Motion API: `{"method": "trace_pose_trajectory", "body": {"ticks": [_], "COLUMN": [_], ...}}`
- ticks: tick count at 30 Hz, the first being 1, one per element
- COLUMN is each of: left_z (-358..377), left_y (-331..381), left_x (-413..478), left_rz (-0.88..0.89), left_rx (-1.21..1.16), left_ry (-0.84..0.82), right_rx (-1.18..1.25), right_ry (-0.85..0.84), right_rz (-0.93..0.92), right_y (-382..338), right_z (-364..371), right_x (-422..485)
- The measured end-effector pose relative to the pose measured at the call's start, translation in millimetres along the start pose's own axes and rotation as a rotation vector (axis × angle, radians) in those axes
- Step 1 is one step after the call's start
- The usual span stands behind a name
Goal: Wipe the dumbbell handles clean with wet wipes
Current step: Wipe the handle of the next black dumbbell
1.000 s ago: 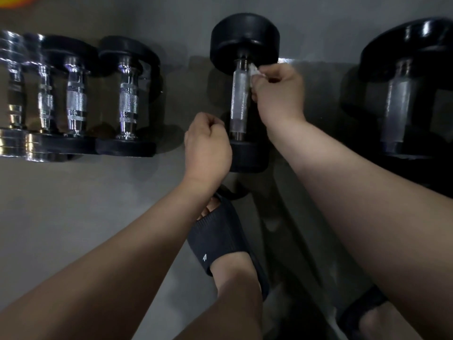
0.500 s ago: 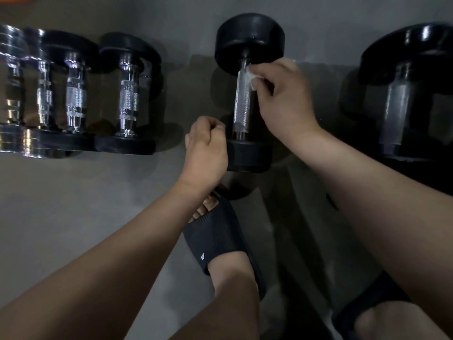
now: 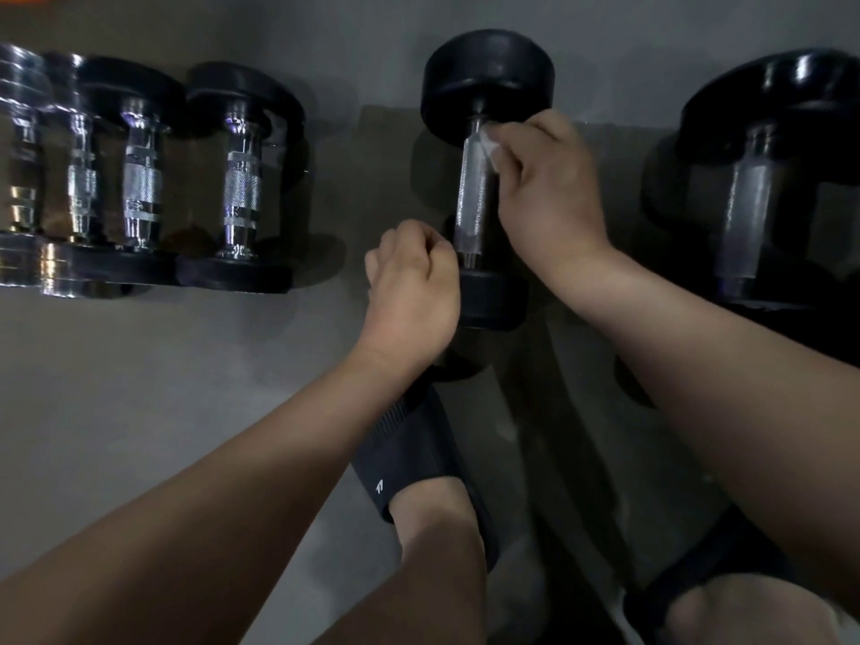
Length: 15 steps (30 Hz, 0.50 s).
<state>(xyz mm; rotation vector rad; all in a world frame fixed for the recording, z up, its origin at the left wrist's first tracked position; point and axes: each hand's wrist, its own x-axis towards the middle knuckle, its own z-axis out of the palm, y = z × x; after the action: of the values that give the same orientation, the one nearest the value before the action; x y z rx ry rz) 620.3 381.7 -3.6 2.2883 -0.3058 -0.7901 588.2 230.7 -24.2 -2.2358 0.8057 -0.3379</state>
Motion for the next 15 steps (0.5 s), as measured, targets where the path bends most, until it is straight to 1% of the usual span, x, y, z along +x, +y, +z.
{"method": "trace_pose_trajectory", "body": {"ticks": [2, 4, 8, 10, 12, 15], "left_z": [-0.3, -1.5, -5.5, -6.9, -6.1, -3.0], "left_y": [0.4, -1.5, -5.6, -6.5, -6.2, -3.4], "left_x": [2.4, 5.2, 9.8, 10.8, 10.1, 7.6], "left_rz": [-0.032, -0.087, -0.157, -0.183, -0.195, -0.187], "left_rx": [-0.064, -0.112, -0.118, -0.124, -0.124, -0.145], "left_ry": [0.014, 0.04, 0.073, 0.084, 0.075, 0.06], "right_rx": [0.026, 0.048, 0.112, 0.083, 0.011, -0.026], "right_ry": [0.031, -0.003, -0.168, -0.238, -0.24, -0.14], "right_rz": [-0.003, -0.075, -0.279, -0.341, -0.339, -0.208], "right_y": [3.7, 8.6, 21.9, 22.6, 19.6, 14.5], "right_z": [0.3, -0.2, -9.0, -14.1, -15.7, -12.1], "right_x": [2.6, -1.4, -20.5, -16.8, -3.1, 12.3]}}
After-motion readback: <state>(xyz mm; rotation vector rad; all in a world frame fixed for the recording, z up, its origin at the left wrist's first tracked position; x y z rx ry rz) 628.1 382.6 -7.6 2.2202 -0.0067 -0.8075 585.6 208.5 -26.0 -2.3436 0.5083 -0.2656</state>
